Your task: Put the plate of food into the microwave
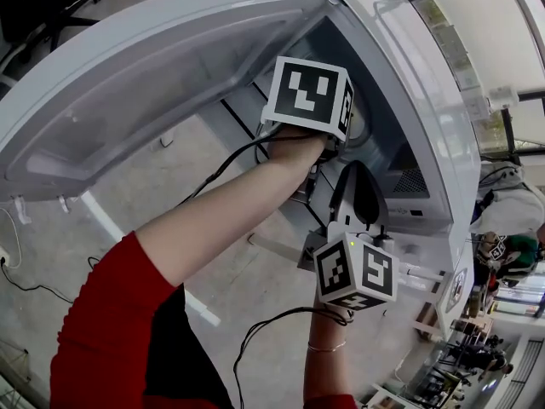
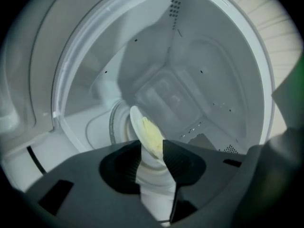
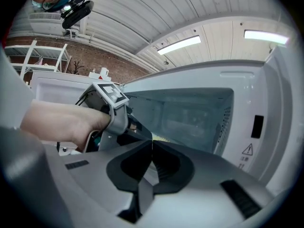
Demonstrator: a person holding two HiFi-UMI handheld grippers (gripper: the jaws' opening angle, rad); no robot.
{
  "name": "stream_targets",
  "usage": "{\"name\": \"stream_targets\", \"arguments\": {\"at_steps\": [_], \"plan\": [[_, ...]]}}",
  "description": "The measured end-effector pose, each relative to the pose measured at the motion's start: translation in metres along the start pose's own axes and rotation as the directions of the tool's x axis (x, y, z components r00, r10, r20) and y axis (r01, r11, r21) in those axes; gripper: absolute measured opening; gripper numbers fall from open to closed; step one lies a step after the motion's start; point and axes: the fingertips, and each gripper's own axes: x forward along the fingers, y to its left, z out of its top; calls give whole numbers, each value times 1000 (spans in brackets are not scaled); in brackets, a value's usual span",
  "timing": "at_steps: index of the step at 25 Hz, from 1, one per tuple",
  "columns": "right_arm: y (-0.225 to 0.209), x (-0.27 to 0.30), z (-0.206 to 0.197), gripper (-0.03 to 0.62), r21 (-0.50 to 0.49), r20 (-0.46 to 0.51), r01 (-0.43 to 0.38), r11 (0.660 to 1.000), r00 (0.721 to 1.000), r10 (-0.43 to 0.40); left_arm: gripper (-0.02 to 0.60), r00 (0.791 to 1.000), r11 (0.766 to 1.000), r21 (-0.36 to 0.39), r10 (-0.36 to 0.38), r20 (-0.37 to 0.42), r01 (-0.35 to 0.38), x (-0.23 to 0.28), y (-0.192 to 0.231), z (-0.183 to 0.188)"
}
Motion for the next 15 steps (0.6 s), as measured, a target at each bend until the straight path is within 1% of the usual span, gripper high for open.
{"name": "stream_targets", "arguments": {"at_steps": [1,3,5,7,11,13,15], "plan": [[0,0,1,15,-1,2,0,1000,1000,0,135,1000,999,53,13,-5,-13,2,-1,1],[0,1,2,15,-3,5,0,1000,1000,1,135,999,985,165,42,-10,-40,6,-3,2],[0,1,2,15,-5,4,-2,1000,1000,2,135,997,963,261,73,-10,-68,9,-3,2],[1,2,1,15,-5,1,-3,1000,1000,3,137,996,941,327,93,-1,-87,10,-2,1],[0,5,-1,15,-2,-8,-2,1000,1000,2,149,993,901,418,113,29,-114,10,-1,1],[-1,6,-1,15,3,-9,-2,1000,1000,2,154,992,891,438,116,41,-122,10,-1,1],[-1,6,-2,15,5,-10,-1,1000,1000,1,160,992,888,442,114,47,-123,10,-1,2]]}}
